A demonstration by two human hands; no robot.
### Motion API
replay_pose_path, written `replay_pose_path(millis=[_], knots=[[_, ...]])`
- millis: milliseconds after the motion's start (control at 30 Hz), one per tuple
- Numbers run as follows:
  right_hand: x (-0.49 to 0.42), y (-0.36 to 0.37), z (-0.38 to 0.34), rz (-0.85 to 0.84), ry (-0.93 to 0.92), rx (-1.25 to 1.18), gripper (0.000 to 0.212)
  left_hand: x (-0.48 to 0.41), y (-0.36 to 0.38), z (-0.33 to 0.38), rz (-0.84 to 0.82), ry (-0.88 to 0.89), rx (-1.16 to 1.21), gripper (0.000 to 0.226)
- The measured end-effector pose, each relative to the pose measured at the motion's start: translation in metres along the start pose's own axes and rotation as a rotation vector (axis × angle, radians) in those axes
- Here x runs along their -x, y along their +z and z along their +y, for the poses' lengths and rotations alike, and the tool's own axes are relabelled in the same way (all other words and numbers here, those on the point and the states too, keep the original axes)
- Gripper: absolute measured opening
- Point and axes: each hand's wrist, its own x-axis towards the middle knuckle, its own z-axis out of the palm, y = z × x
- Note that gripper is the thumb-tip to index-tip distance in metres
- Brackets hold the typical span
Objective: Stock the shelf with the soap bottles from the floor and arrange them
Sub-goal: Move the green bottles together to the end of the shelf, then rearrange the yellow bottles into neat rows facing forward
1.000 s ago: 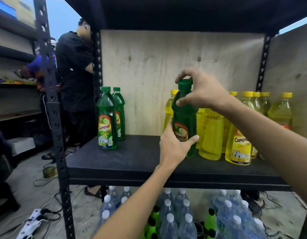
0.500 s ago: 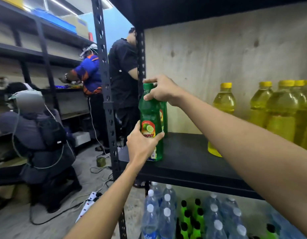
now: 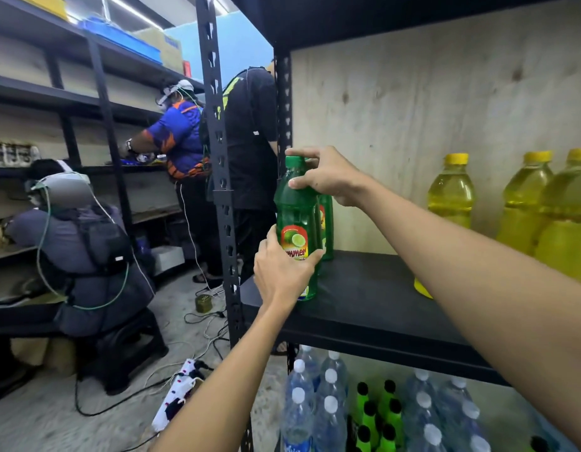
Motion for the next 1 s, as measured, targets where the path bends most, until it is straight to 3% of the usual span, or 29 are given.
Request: replay_pose_path(millis=[233,400,467,533,600,667,733,800,867,1000], knots=[[0.002,-0.001,0.004,-0.011,0.005,-0.028,0.062,-0.003,0.003,-0.002,-0.045,-0.012,-0.012,0.109],[0.024,-0.005,0.000,0.004,0.000,0.073,0.072,0.012,-0.002,0.002,-0.034,0.032,-0.001,0.123],[0.043,-0.028,0.002,0.155,-0.059,0.254,0.072,0.026,-0.005,0.008,0.112,0.201,-0.019,0.113],[0.064,-0.065,0.009,0.463,-0.120,0.405,0.060,0.042,-0.001,0.021,0.205,0.459,0.023,0.083],[0.083,-0.108,0.017,0.782,-0.067,0.417,0.051,0.054,0.011,0.043,0.083,0.585,0.109,0.057],[0.097,-0.144,0.027,0.941,0.078,0.388,0.055,0.063,0.030,0.073,-0.222,0.433,0.211,0.050],[0.104,-0.168,0.038,0.853,0.258,0.301,0.068,0.066,0.056,0.097,-0.551,0.130,0.339,0.062],[0.105,-0.181,0.050,0.638,0.376,0.107,0.079,0.067,0.085,0.114,-0.770,0.009,0.338,0.079],[0.104,-0.194,0.062,0.454,0.445,0.004,0.081,0.074,0.109,0.129,-0.834,0.059,0.237,0.090],[0.104,-0.209,0.085,0.265,0.384,-0.162,0.072,0.092,0.134,0.145,-0.737,0.041,0.178,0.103]])
